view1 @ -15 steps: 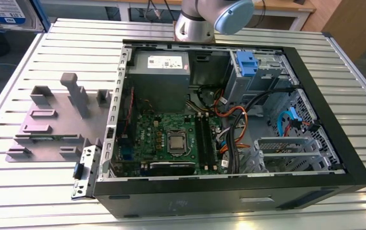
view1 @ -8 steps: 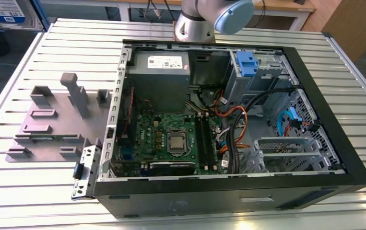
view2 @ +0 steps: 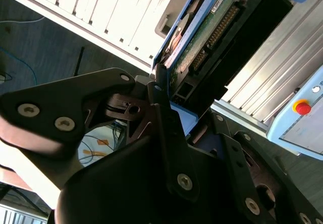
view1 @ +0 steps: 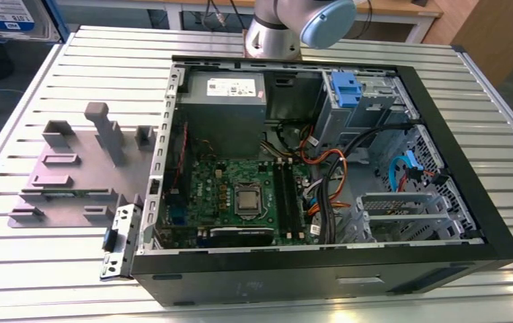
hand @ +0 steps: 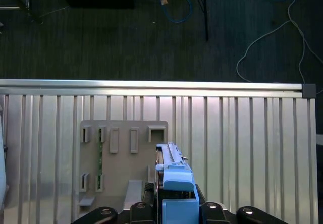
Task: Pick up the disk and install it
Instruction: 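Pick up the disk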
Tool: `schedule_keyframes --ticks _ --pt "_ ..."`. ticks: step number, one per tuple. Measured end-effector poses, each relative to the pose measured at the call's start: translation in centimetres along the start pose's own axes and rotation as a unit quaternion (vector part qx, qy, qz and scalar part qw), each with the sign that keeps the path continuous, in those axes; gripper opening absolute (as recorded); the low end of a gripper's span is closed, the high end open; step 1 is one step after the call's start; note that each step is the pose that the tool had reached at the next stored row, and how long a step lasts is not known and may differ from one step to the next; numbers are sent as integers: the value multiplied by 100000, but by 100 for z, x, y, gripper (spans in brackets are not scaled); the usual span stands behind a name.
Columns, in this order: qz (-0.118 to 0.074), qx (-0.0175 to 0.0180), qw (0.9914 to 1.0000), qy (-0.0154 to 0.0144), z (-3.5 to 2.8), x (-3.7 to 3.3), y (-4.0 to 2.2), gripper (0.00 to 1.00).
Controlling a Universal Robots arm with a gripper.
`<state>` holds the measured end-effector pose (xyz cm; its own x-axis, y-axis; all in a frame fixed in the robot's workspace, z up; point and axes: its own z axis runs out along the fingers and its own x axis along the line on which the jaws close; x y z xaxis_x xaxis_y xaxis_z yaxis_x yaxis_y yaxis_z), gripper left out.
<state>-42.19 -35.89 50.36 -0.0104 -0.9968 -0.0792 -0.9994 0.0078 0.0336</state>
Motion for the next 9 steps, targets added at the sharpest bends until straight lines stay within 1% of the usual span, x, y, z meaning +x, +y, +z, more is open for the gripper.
schedule_keyframes --ticks 9 --pt "3 -1 100000 1 -1 0 -15 37"
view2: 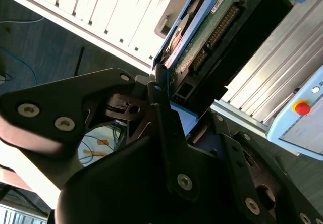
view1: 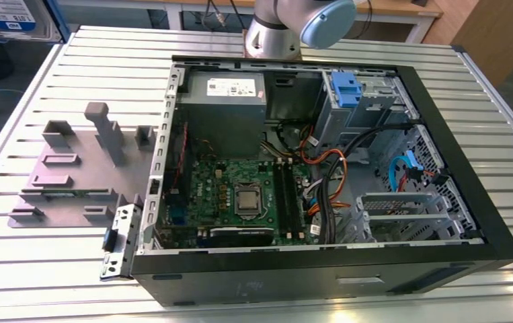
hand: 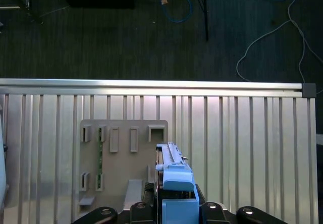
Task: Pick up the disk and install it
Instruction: 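Pick up the disk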
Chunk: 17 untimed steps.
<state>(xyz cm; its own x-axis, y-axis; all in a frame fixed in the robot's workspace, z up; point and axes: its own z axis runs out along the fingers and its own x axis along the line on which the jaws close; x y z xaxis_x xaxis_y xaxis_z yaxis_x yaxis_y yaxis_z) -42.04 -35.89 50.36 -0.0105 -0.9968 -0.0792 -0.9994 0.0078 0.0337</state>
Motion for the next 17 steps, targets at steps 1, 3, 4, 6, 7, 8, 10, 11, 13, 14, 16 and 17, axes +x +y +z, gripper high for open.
schedule_keyframes --ticks 1,3,4,6,7,8,10,11,13,14,16,17 --pt "1 2 100000 -1 0 0 0 37" --pt "0 1 100000 1 0 0 -3 37" --pt "-3 4 100000 -2 0 0 -6 37" --pt "-2 3 100000 -2 0 0 -8 37" --pt "0 1 100000 -1 0 0 -10 37" --pt "0 -1 100000 1 0 0 -11 37" --pt "-1 3 100000 -1 0 0 -15 37" --pt "0 5 100000 -1 0 0 -19 37" --pt "0 -2 100000 1 -1 0 -24 37" --pt "-2 2 100000 0 -1 -1 -26 37" --pt "-2 0 100000 0 -1 0 -30 37" --pt "-1 -4 100000 2 -1 -1 -33 37"
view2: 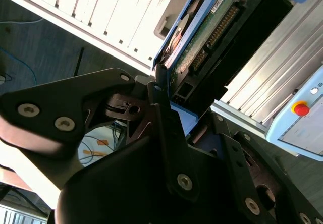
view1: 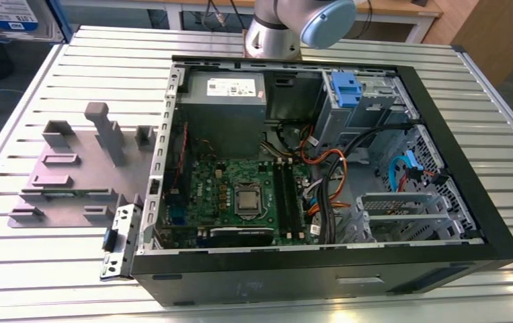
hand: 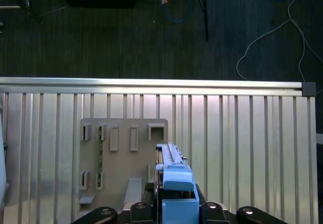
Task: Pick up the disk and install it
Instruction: 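Pick up the disk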
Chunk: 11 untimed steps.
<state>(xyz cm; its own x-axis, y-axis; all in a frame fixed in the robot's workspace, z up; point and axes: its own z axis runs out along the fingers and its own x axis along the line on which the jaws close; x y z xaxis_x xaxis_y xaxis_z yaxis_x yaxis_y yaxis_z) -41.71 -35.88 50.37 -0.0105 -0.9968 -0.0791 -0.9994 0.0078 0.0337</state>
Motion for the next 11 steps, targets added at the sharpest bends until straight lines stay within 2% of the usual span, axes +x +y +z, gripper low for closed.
schedule_keyframes --ticks 11 --pt "0 6 100000 -2 0 0 -19 37"
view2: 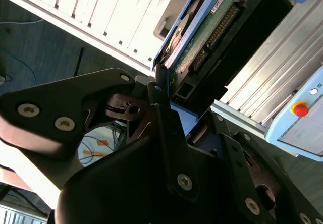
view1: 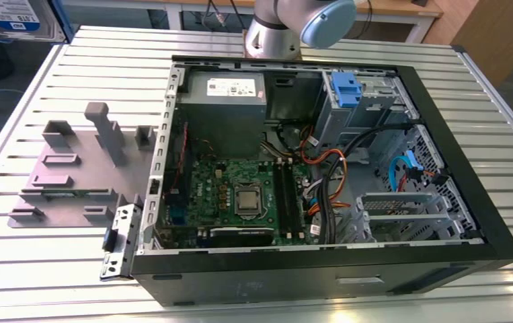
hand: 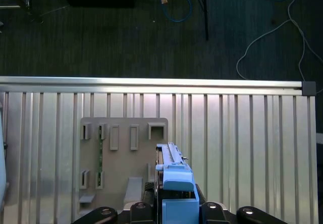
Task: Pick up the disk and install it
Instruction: 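Pick up the disk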
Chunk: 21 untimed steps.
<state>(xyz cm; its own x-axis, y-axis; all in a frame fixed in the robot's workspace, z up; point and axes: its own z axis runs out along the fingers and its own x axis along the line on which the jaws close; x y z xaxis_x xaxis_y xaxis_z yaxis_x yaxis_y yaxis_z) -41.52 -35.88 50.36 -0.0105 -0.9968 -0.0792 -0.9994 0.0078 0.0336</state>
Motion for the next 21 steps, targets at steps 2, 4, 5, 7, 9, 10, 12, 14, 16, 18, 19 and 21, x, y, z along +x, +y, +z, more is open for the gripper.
schedule_keyframes --ticks 2,4,5,7,9,10,12,14,16,18,19,21 --pt "-1 0 100000 -1 0 0 -5 37" --pt "-1 0 100000 1 0 0 -9 37" --pt "-1 2 100000 -1 0 0 -11 37" --pt "0 -1 100000 1 -1 0 -15 37" --pt "0 -1 100000 -2 -1 0 -20 37" --pt "1 -2 100000 2 -1 0 -21 37" --pt "0 -3 100000 0 -1 0 -25 37" --pt "0 -2 100000 1 -1 0 -30 37" --pt "-1 -2 100000 0 -1 0 -34 37" --pt "0 1 100000 -2 -1 0 -39 37" --pt "-1 0 100000 -1 -1 0 -42 37" --pt "0 1 100000 0 -2 0 -47 37"
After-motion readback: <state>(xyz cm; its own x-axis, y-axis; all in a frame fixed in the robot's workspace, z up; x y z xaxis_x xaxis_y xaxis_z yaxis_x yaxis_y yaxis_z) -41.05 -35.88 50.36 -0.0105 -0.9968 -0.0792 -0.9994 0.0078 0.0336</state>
